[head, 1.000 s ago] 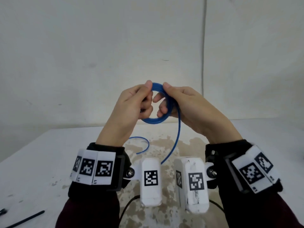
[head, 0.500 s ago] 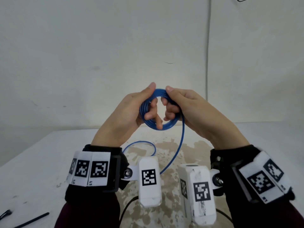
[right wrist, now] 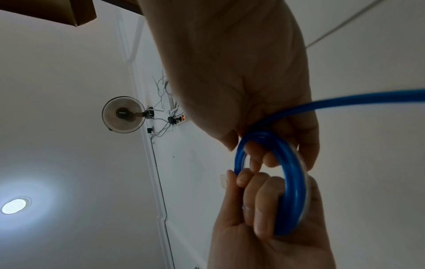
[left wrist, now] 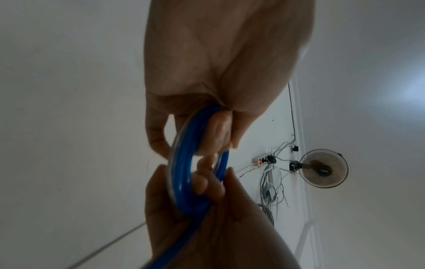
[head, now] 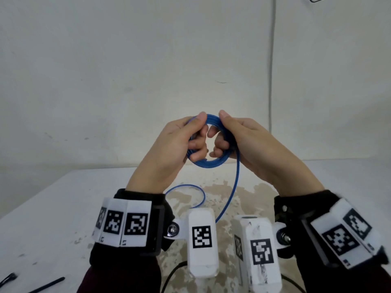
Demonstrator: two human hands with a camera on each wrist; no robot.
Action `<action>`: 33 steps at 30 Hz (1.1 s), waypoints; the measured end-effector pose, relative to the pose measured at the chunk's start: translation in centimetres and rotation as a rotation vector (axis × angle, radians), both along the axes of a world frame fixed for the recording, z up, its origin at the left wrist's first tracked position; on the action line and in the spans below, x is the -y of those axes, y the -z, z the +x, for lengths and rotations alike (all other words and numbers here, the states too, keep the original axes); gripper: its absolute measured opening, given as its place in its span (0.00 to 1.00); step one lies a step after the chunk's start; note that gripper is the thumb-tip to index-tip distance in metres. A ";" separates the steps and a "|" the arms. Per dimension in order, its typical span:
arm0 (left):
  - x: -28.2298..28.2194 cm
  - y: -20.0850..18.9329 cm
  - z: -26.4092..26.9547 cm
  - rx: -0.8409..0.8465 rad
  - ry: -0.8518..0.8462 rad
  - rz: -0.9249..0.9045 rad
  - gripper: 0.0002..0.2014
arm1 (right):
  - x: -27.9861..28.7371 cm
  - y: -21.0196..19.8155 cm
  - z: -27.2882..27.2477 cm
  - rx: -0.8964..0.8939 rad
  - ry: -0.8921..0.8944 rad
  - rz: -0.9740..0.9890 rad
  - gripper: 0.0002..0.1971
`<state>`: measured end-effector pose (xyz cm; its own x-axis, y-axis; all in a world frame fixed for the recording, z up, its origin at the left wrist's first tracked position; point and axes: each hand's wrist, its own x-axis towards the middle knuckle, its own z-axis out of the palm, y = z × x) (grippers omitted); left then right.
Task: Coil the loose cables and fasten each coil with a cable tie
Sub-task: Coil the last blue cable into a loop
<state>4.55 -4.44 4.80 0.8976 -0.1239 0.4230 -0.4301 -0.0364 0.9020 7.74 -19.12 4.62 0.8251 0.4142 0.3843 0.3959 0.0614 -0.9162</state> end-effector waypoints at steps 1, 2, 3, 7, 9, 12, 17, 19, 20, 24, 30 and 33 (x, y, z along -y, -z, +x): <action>0.0 0.0 0.1 0.021 -0.018 -0.026 0.17 | 0.0 -0.1 0.1 -0.013 0.001 0.020 0.22; 0.0 -0.1 0.1 0.033 -0.023 -0.049 0.17 | 0.1 -0.1 0.1 -0.021 -0.002 0.036 0.22; 0.0 -0.1 0.1 0.028 -0.012 -0.066 0.17 | 0.3 -0.1 0.2 -0.022 -0.017 0.047 0.22; -0.1 -0.2 0.0 -0.067 0.072 -0.037 0.19 | 0.7 -0.2 0.1 0.009 -0.058 0.011 0.20; -0.2 -0.1 -0.1 -0.040 0.043 0.003 0.19 | 0.5 -0.2 -0.1 0.026 -0.043 -0.018 0.20; -0.2 -0.1 0.0 0.030 0.009 -0.036 0.19 | 0.4 -0.2 -0.1 -0.012 -0.048 0.039 0.21; -0.2 0.0 0.2 -0.064 0.128 0.001 0.20 | 0.6 -0.3 -0.3 -0.017 -0.094 -0.002 0.19; -0.2 0.2 0.2 -0.045 0.100 0.055 0.20 | 0.2 -0.2 -0.4 -0.001 -0.070 -0.046 0.20; -0.1 0.3 0.2 -0.017 0.066 0.051 0.19 | 0.0 -0.1 -0.4 -0.004 -0.061 -0.035 0.21; 0.5 0.4 0.5 0.026 0.026 -0.070 0.21 | 0.4 -0.3 0.0 -0.037 -0.070 0.028 0.21; 0.1 0.4 0.3 0.001 0.068 0.007 0.22 | 0.7 -0.2 -0.2 -0.030 -0.092 0.001 0.19; 0.1 0.3 0.4 0.020 0.020 -0.062 0.21 | 0.4 -0.2 0.0 -0.016 -0.025 0.059 0.20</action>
